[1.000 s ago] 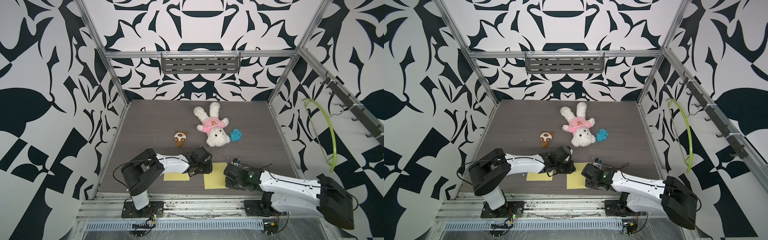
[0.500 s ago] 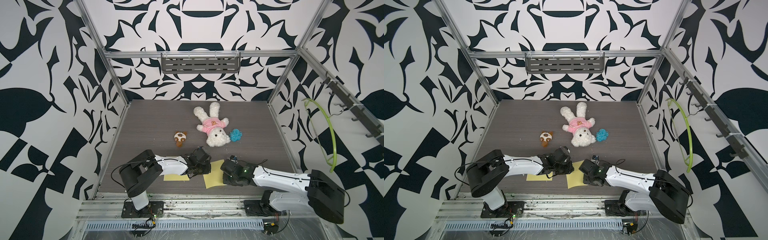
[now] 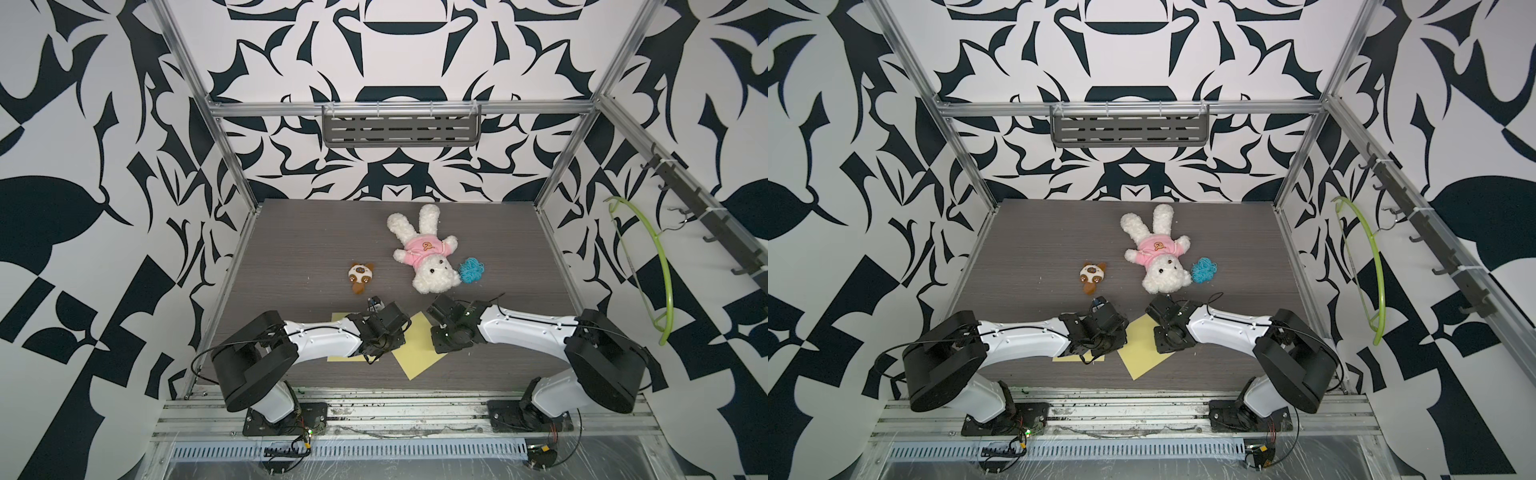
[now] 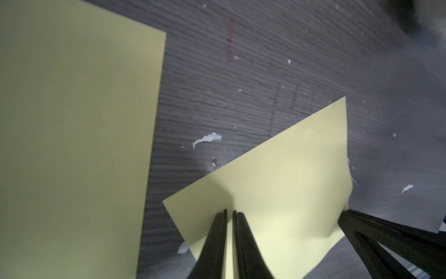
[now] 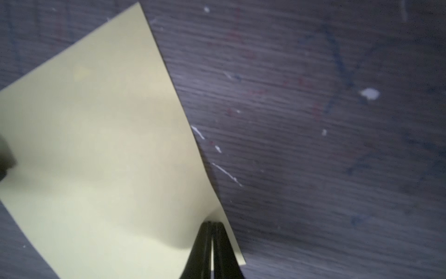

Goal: Fold the square paper diagonally
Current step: Adjust the paper at the center of the board.

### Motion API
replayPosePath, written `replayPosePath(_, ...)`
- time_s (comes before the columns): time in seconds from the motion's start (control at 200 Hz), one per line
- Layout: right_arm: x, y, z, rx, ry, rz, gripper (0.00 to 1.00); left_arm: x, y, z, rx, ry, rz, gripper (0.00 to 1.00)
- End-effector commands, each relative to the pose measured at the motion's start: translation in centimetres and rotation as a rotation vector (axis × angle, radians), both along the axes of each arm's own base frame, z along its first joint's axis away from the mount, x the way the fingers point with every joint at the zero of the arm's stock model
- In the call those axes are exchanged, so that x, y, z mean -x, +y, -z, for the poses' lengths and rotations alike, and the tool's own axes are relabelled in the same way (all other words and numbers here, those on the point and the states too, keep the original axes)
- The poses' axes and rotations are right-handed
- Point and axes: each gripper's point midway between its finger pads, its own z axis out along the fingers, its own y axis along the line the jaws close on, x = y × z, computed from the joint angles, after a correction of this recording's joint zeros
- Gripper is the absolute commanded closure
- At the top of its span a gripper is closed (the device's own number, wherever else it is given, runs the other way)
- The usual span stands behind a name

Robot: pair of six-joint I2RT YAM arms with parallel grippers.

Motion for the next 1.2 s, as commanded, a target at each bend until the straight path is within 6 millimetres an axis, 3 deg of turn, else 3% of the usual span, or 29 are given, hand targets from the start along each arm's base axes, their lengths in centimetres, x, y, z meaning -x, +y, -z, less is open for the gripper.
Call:
replayPosePath(0.0, -0.9, 1.2, 0.1, -0.048, 0.000, -0.123, 0.90, 0.5, -0.4, 0.0, 0.039, 0.031, -0.027, 0.88)
replayPosePath(0.125, -1.5, 1.3, -1.2, -0.080, -0.026, -0.137, 0.90, 0.2, -0.3, -1.0, 0.060, 0.007, -0.047, 0.88)
replayPosePath(0.245, -2.2, 0.4, -3.7, -0.110, -0.067, -0.079, 0.89, 0.0, 0.2, -1.6, 0.050, -0.012, -0.061, 0.87)
replayPosePath(0.32, -2.5, -0.4, -5.2, -0.133, -0.091, -0.011, 0.83, -0.1, -0.2, -2.0, 0.068, -0.016, -0.051, 0.87)
replayPosePath(0.42, -2.1, -1.7, -6.0, -0.126, -0.075, 0.102, 0.67, -0.4, -0.3, -3.0, 0.065, -0.043, -0.030, 0.86)
replayPosePath(0.605, -0.5, -2.0, -5.1, -0.197, 0.000, 0.296, 0.64, -0.8, 2.5, -2.3, -0.024, -0.023, -0.026, 0.91)
replayPosePath(0.8, -0.6, -1.5, -4.4, -0.288, -0.005, 0.388, 0.61, -0.8, 1.5, -2.3, -0.011, -0.031, 0.046, 0.90)
replayPosePath(1.195, -0.8, -0.4, -2.9, -0.255, 0.036, 0.380, 0.61, -0.7, 2.3, 0.0, -0.119, 0.015, 0.075, 0.91)
